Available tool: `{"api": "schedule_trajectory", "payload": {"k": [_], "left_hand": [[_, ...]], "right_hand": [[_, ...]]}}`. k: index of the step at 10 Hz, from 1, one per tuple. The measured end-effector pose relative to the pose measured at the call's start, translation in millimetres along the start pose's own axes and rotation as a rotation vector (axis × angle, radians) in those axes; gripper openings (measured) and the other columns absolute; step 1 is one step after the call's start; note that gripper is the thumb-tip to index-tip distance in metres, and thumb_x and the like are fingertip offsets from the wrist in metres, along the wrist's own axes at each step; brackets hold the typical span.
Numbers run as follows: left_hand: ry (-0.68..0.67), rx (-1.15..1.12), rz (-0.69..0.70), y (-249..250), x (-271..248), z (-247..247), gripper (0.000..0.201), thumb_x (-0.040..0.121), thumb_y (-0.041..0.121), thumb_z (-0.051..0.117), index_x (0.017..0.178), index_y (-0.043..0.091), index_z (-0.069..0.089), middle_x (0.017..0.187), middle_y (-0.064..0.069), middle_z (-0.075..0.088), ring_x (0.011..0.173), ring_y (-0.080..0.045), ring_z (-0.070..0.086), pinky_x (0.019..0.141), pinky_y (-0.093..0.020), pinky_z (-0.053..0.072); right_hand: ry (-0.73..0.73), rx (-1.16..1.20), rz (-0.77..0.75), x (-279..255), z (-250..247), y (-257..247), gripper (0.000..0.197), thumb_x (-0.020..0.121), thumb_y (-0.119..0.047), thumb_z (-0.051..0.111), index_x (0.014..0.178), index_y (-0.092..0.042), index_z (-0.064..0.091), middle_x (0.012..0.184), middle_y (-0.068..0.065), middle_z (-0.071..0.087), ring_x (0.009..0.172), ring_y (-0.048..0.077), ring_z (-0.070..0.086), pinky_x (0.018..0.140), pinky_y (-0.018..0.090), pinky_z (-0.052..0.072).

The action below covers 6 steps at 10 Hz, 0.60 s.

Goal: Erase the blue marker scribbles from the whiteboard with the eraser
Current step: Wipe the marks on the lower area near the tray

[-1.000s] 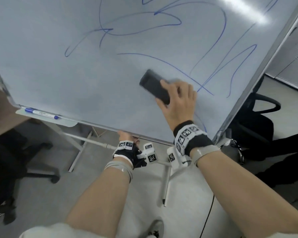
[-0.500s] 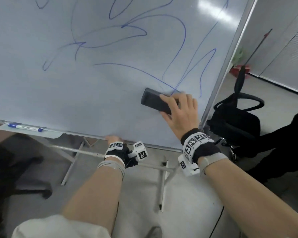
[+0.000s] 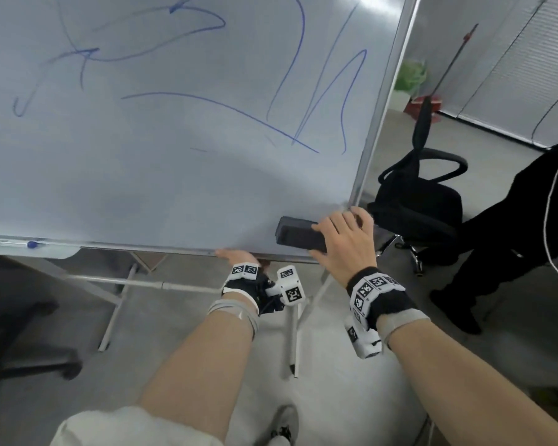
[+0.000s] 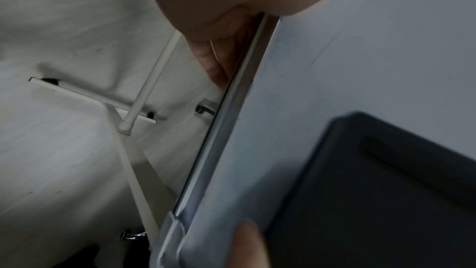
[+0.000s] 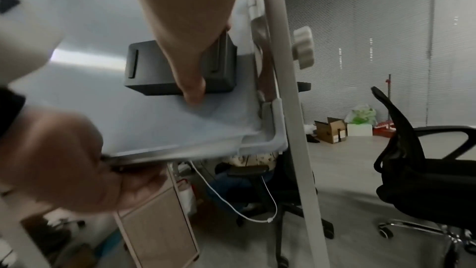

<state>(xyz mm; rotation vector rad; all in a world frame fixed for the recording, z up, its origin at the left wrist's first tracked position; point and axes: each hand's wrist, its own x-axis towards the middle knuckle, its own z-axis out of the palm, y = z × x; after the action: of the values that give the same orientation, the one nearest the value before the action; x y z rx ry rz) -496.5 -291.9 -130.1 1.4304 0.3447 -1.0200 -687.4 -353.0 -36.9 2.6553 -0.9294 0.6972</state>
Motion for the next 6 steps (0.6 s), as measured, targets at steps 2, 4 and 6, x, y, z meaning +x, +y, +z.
{"api": "schedule_trajectory", "payload": {"k": [2, 4, 6], "left_hand": [[-0.064, -0.336, -0.207, 26.7, -47.8, 4.2, 0.084, 0.094, 0.07, 0.03, 0.158, 0.018, 0.015, 0.159, -0.008, 0.027, 0.149, -0.034, 0.024, 0.117, -0.047, 0.029], [0.004, -0.183, -0.132, 18.5, -56.8, -2.6, 0.089, 0.086, 0.041, 0.06, 0.155, 0.003, 0.018, 0.156, -0.023, 0.032, 0.139, -0.041, 0.039, 0.088, -0.025, 0.043], [0.087, 0.927, 0.113, 43.4, -49.2, -27.8, 0.07, 0.1, 0.043, 0.045, 0.15, -0.003, 0.028, 0.15, -0.008, 0.045, 0.133, -0.024, 0.049, 0.114, -0.047, 0.035]], "right_hand": [[0.189, 0.03, 0.138, 44.7, -28.3, 21.4, 0.042, 0.069, -0.034, 0.08, 0.105, -0.018, 0.065, 0.095, 0.003, 0.058, 0.092, 0.027, 0.054, 0.105, 0.043, 0.03], [0.076, 0.085, -0.016, 17.1, -7.8, -8.1, 0.044, 0.067, -0.038, 0.084, 0.102, -0.019, 0.063, 0.091, 0.003, 0.055, 0.086, 0.025, 0.05, 0.094, 0.042, 0.036], [0.187, 0.186, 0.091, 73.0, -38.7, -5.3, 0.047, 0.074, -0.035, 0.079, 0.113, -0.016, 0.063, 0.105, 0.007, 0.06, 0.095, 0.03, 0.053, 0.082, 0.04, 0.04]]}}
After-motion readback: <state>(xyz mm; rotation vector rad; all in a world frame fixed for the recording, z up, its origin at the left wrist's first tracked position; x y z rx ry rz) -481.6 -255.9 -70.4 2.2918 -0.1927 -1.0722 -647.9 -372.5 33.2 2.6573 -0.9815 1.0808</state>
